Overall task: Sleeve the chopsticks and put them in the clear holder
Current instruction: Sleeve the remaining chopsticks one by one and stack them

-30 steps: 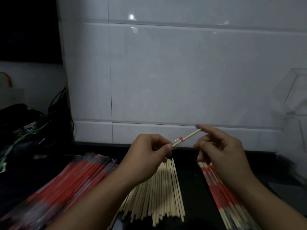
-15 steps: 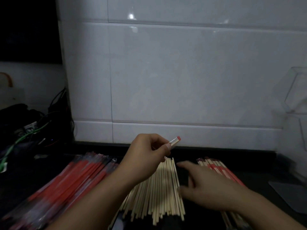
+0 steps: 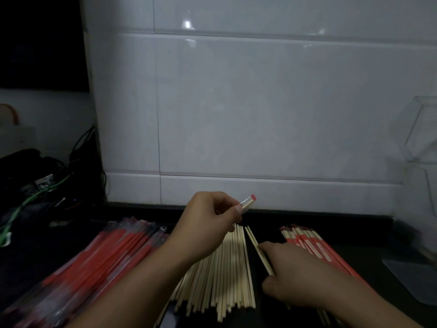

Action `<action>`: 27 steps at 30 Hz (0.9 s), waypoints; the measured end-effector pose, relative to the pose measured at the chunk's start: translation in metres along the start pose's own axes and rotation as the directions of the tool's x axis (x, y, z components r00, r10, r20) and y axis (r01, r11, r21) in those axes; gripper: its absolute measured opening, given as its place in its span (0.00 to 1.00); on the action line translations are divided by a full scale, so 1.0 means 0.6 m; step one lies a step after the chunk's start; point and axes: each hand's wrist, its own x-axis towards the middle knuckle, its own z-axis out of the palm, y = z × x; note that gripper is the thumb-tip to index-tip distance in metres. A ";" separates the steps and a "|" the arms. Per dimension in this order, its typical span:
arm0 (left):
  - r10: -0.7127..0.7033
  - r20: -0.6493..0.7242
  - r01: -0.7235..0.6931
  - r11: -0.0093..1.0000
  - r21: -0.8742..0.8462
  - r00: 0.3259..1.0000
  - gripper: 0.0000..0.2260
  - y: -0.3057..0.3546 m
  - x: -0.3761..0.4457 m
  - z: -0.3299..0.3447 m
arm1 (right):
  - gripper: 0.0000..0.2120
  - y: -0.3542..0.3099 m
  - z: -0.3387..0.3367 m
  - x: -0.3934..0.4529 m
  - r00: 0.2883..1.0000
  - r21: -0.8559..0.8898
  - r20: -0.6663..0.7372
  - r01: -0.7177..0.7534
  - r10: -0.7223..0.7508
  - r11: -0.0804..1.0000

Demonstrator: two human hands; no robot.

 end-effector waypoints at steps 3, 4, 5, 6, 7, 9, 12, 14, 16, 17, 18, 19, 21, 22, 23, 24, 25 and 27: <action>-0.011 -0.006 0.011 1.000 -0.029 1.000 0.05 0.001 0.001 -0.002 | 0.21 -0.002 0.003 0.002 1.000 -0.035 -0.014 -0.004 0.003 0.999; -0.013 -0.012 0.013 0.999 -0.042 1.000 0.05 0.001 0.001 -0.003 | 0.22 -0.003 0.004 0.002 1.000 -0.041 -0.021 -0.003 0.003 0.999; -0.014 -0.016 0.014 0.998 -0.055 1.000 0.05 0.001 0.002 -0.003 | 0.23 -0.003 0.005 0.003 1.000 -0.054 -0.022 -0.002 0.001 0.999; -0.014 -0.019 0.013 0.998 -0.062 1.000 0.05 0.002 0.002 -0.003 | 0.25 -0.004 0.005 0.004 1.000 -0.072 -0.020 0.005 -0.006 0.997; -0.014 -0.020 0.012 0.998 -0.063 1.000 0.05 0.003 0.002 -0.003 | 0.26 -0.005 0.004 0.003 1.000 -0.080 -0.018 0.018 -0.019 0.997; -0.012 -0.020 0.011 0.998 -0.059 1.000 0.05 0.003 0.003 -0.003 | 0.26 -0.008 0.002 -0.001 0.998 -0.028 -0.008 0.057 -0.057 0.998; -0.006 -0.023 0.005 0.998 -0.064 1.000 0.05 0.002 0.004 -0.006 | 0.16 -0.004 -0.009 -0.006 0.991 0.164 -0.082 0.115 -0.103 0.980; -0.005 -0.025 0.003 0.998 -0.069 1.000 0.05 0.001 0.005 -0.008 | 0.09 0.001 -0.024 -0.003 0.964 0.369 -0.262 0.153 -0.056 0.917; -0.017 -0.025 0.015 0.997 -0.080 1.000 0.05 0.000 0.006 -0.010 | 0.13 0.003 -0.039 -0.003 0.912 0.622 -0.408 0.248 0.037 0.743; -0.021 -0.019 0.020 0.996 -0.086 1.000 0.05 0.000 0.005 -0.009 | 0.14 0.006 -0.047 -0.006 0.880 0.698 -0.469 0.319 0.073 0.642; -0.023 -0.011 0.022 0.996 -0.091 1.000 0.05 0.000 0.005 -0.009 | 0.15 0.010 -0.055 -0.009 0.840 0.729 -0.532 0.393 0.104 0.560; -0.024 -0.001 0.024 0.995 -0.095 1.000 0.05 0.001 0.005 -0.008 | 0.14 0.012 -0.063 -0.012 0.798 0.733 -0.589 0.461 0.128 0.501; -0.024 0.017 0.025 0.995 -0.097 1.000 0.05 0.001 0.004 -0.007 | 0.07 0.018 -0.073 -0.015 0.705 0.709 -0.681 0.569 0.196 0.415; -0.023 0.023 0.025 0.995 -0.095 0.999 0.05 0.001 0.003 -0.006 | 0.05 0.022 -0.077 -0.014 0.657 0.691 -0.714 0.606 0.242 0.394; -0.023 0.028 0.025 0.995 -0.093 0.999 0.05 0.001 0.003 -0.006 | 0.06 0.027 -0.080 -0.013 0.610 0.670 -0.740 0.632 0.284 0.388; -0.023 0.034 0.026 0.995 -0.092 0.999 0.05 0.000 0.003 -0.006 | 0.08 0.032 -0.082 -0.013 0.569 0.653 -0.757 0.651 0.322 0.387; -0.022 0.040 0.026 0.996 -0.090 0.999 0.06 0.000 0.003 -0.006 | 0.09 0.036 -0.084 -0.012 0.537 0.646 -0.762 0.663 0.361 0.379; -0.016 0.056 0.020 0.997 -0.080 0.998 0.06 0.000 0.002 -0.005 | 0.12 0.043 -0.086 -0.012 0.508 0.655 -0.748 0.670 0.426 0.350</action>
